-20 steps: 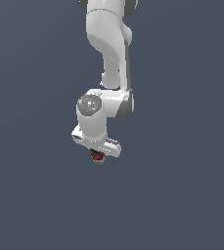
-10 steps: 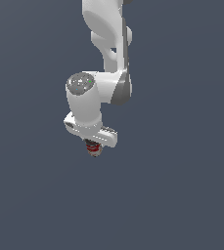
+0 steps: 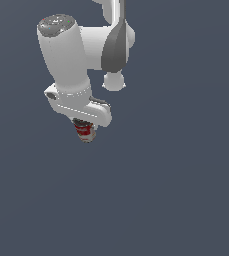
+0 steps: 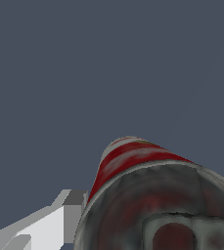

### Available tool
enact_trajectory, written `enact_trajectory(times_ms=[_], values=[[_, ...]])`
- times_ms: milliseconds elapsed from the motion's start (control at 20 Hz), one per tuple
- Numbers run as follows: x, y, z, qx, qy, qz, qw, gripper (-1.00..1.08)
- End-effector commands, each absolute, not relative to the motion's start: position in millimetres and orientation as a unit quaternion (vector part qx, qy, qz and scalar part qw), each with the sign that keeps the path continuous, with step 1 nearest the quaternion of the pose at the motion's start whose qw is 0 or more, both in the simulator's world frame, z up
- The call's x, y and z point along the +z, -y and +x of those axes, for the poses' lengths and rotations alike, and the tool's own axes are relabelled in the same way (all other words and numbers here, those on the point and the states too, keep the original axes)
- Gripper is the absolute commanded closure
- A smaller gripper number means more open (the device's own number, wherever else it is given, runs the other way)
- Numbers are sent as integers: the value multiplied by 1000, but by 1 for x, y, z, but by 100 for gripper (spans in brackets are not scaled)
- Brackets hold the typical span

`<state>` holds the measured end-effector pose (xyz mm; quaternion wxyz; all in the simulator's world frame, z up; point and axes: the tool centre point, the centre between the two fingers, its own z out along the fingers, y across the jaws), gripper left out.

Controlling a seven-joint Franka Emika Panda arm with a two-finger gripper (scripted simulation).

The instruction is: Pick up the object and move it to a goal position.

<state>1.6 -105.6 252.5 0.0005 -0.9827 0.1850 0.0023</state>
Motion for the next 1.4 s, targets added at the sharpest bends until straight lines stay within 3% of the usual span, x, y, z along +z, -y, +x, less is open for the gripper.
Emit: enact_trajectory(times_ms=[0, 750, 1350], values=[[285, 114, -5, 0, -185, -983, 1, 108], [446, 157, -35, 0, -185, -983, 0, 108], [502, 173, -42, 0, -185, -983, 0, 108]])
